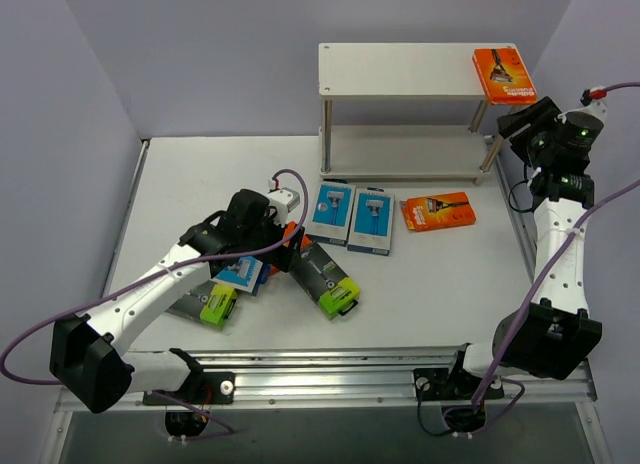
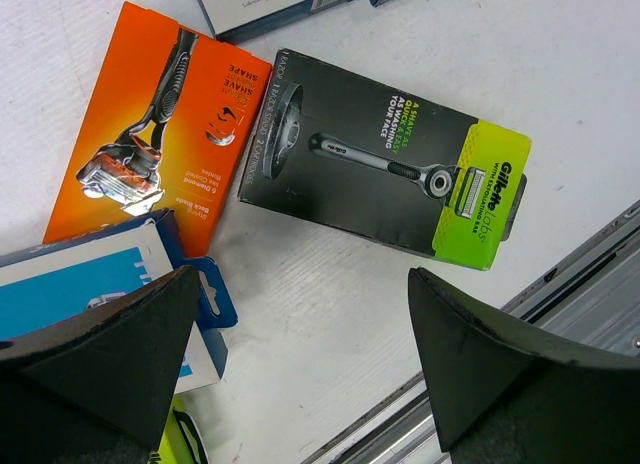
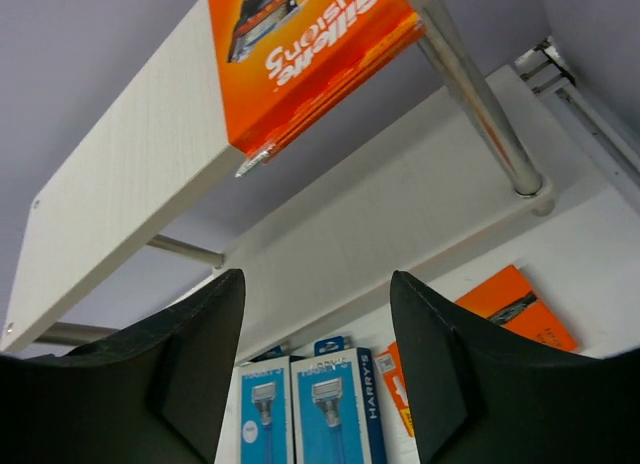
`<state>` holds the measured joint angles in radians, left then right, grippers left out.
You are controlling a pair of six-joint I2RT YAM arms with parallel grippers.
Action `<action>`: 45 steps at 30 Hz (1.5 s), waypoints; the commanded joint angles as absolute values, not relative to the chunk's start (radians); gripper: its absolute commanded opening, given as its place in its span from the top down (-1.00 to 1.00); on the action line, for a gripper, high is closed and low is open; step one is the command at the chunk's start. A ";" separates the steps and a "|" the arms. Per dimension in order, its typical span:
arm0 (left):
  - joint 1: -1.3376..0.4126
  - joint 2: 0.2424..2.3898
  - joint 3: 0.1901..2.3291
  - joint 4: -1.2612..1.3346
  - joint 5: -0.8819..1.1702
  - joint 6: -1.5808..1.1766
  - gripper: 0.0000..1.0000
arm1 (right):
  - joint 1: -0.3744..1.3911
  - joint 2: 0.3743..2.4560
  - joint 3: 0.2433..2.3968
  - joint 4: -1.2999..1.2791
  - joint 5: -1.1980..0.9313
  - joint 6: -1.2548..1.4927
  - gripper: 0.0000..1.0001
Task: Place and organize the shaving razors onto the shelf
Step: Place the shaving razor onto shelf
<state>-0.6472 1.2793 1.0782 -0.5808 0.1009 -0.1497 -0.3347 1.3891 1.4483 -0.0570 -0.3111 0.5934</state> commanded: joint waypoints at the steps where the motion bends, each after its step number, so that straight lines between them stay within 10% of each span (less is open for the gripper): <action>1: -0.650 1.261 1.085 -0.558 0.097 -0.130 -0.88 | -0.336 1.374 1.460 0.098 -0.397 0.669 -0.13; 45: -0.647 1.319 1.109 -0.580 0.164 -0.121 -0.88 | -0.304 1.686 1.746 0.166 -0.367 0.738 0.17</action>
